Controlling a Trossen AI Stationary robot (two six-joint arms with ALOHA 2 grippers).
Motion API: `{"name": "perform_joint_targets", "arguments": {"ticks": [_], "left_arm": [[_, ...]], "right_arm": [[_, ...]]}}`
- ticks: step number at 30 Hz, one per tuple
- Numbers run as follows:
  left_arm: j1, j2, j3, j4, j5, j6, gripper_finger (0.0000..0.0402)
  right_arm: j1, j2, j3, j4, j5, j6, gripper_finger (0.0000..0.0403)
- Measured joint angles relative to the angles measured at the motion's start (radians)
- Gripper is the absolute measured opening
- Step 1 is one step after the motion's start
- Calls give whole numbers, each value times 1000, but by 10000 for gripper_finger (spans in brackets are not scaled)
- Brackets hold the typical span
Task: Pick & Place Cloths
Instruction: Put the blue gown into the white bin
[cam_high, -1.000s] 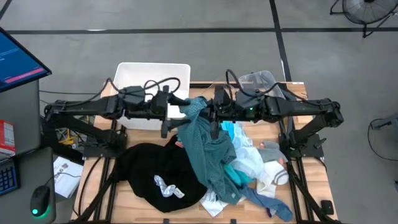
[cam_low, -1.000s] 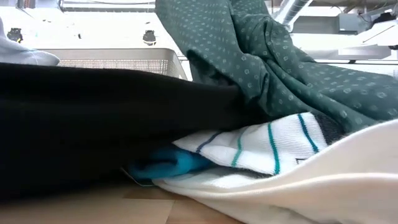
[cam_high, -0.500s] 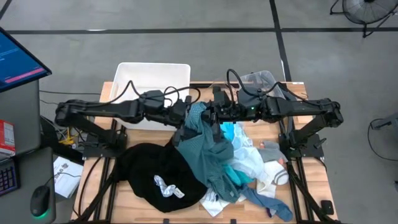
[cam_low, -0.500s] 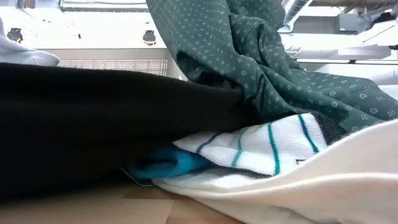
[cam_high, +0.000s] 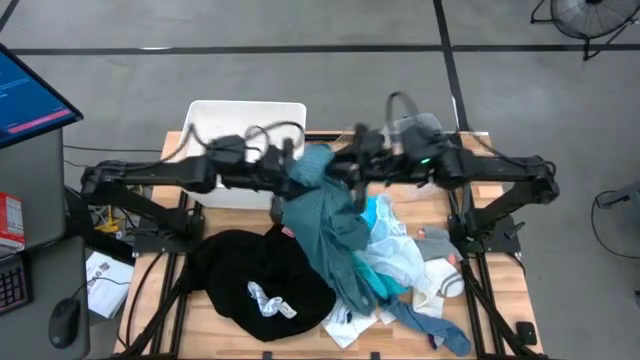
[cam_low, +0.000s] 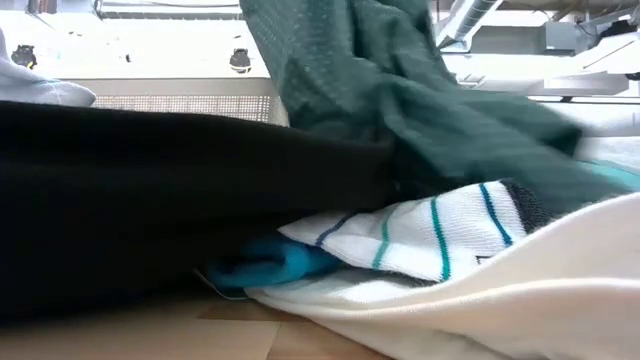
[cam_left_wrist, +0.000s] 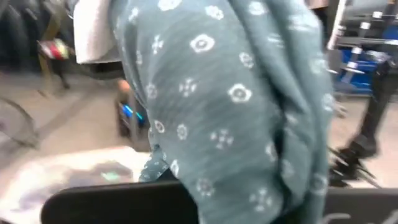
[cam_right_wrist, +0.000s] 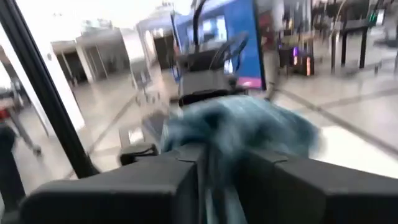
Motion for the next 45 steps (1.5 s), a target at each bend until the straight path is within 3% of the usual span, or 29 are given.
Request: {"name": "perform_joint_targets", "arguments": {"ticks": [6,12,19,28,34,42,45], "left_arm": [[98,-161,39,25,-105,184,17],[275,-208,163,141,-129,390,17],[544,-132,355,141,-109,505,17],[823,-12,377,115,-106,510,17],[875,8,378,-236,-95,450,18],[810,-2,378,-857,-87,367,25],[789,-4,360,-976,-85,272,28]], "right_arm": [[-26,-101,1,-1,2,-78,86],[-59,-156,1,0,9,-86,98],[-82,-131,1,-28,8,-86,102],[-82,-54,-1,-83,1,-38,102],[-67,-36,-1,-128,1,-14,102],[-37,-36,-1,-227,-1,-14,102],[-34,-36,-1,-256,-1,-14,102]]}}
